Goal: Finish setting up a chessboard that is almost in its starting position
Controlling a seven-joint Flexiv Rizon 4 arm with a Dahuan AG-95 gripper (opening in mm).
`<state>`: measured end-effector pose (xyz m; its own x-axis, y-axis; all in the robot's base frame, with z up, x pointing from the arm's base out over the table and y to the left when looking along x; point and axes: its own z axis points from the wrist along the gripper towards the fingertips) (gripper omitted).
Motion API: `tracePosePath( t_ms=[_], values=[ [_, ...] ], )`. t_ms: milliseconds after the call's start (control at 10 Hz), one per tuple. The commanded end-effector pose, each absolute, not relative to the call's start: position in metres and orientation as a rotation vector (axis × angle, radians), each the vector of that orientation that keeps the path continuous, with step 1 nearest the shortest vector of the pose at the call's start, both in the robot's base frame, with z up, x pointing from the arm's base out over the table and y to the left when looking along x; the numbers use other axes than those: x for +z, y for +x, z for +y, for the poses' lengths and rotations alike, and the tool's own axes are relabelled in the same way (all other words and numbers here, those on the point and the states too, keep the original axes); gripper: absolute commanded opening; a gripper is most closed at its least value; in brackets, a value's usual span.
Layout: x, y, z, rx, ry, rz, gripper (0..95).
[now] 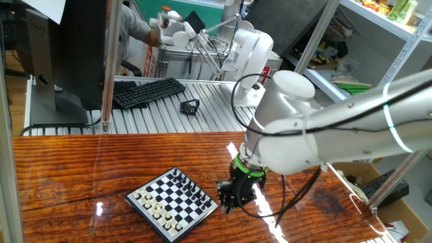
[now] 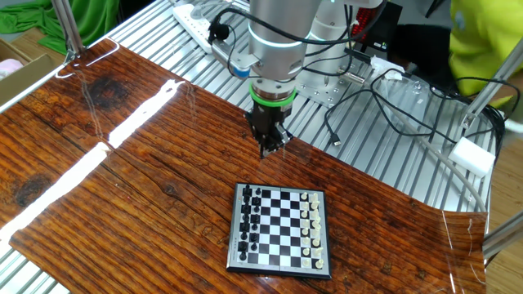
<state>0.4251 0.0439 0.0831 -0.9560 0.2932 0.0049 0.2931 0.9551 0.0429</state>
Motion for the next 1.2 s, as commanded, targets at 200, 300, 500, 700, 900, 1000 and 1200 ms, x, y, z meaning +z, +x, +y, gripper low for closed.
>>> tracePosePath(
  t_ms=[200, 300, 500, 700, 900, 1000, 1200],
  values=[
    [0.0835, 0.4259, 0.0441, 0.005, 0.389, 3.093, 0.0],
    [0.0835, 0.4259, 0.0441, 0.003, 0.374, 3.088, 0.0],
    [0.0835, 0.4259, 0.0441, -0.012, 0.37, 3.085, 0.0],
    [0.0835, 0.4259, 0.0441, -0.003, 0.358, 3.076, 0.0],
    [0.0835, 0.4259, 0.0441, 0.034, 0.368, 3.038, 0.0],
    [0.0835, 0.4259, 0.0441, 0.041, 0.359, 3.035, 0.0],
    [0.0835, 0.4259, 0.0441, 0.057, 0.371, 3.001, 0.0]
  ],
)
